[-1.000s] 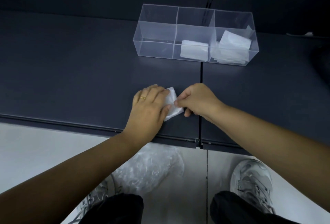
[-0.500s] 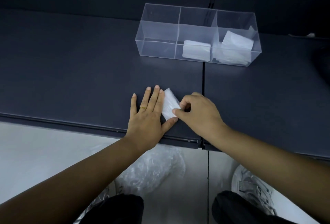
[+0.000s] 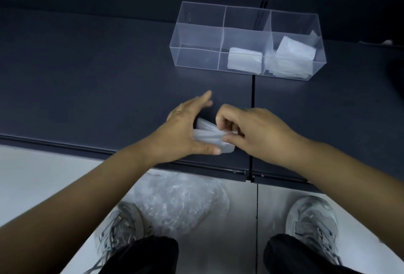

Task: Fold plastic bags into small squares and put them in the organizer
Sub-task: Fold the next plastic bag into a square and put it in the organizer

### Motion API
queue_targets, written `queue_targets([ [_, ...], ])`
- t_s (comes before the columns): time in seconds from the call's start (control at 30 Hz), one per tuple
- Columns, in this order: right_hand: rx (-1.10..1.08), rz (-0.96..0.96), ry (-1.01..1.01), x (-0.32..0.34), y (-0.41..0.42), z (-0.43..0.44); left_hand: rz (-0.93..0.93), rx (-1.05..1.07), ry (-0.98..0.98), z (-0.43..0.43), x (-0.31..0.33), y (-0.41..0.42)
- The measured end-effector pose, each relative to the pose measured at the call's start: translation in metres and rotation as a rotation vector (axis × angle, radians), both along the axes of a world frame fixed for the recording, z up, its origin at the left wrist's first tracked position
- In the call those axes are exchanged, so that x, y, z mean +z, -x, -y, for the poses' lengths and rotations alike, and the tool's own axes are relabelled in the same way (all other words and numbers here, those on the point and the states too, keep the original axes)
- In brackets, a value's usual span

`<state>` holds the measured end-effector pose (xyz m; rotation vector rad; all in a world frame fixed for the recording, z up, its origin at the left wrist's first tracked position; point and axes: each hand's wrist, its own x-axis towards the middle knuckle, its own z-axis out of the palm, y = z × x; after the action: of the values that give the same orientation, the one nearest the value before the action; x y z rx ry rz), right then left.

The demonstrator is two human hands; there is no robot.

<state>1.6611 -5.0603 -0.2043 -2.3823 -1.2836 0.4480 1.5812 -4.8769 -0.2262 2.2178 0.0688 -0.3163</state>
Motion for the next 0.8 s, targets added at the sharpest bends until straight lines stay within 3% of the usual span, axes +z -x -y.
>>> queue_targets([
  [0.1,-0.012,-0.031,-0.038,0.012,-0.002,0.003,0.016,0.033,0.143,-0.002,0.004,-0.008],
  [0.27,-0.354,-0.53,-0.279,0.009,-0.013,0.01,0.072,0.284,0.376,0.003,0.001,-0.01],
  [0.37,-0.483,-0.546,-0.317,0.009,-0.031,0.009,0.091,0.403,0.422,-0.003,0.001,-0.011],
  [0.5,-0.76,-0.481,-0.425,0.021,-0.094,0.003,0.14,0.494,0.243,-0.016,-0.008,-0.007],
  [0.6,-0.866,-0.38,-0.387,0.025,-0.143,-0.008,0.179,0.403,-0.008,-0.011,-0.022,0.004],
  [0.7,-0.865,-0.221,-0.154,0.014,-0.168,-0.023,0.258,0.282,-0.285,-0.008,-0.036,0.012],
  [0.8,-0.858,-0.022,0.099,0.001,-0.173,-0.034,0.26,0.26,-0.386,-0.007,-0.045,0.018],
])
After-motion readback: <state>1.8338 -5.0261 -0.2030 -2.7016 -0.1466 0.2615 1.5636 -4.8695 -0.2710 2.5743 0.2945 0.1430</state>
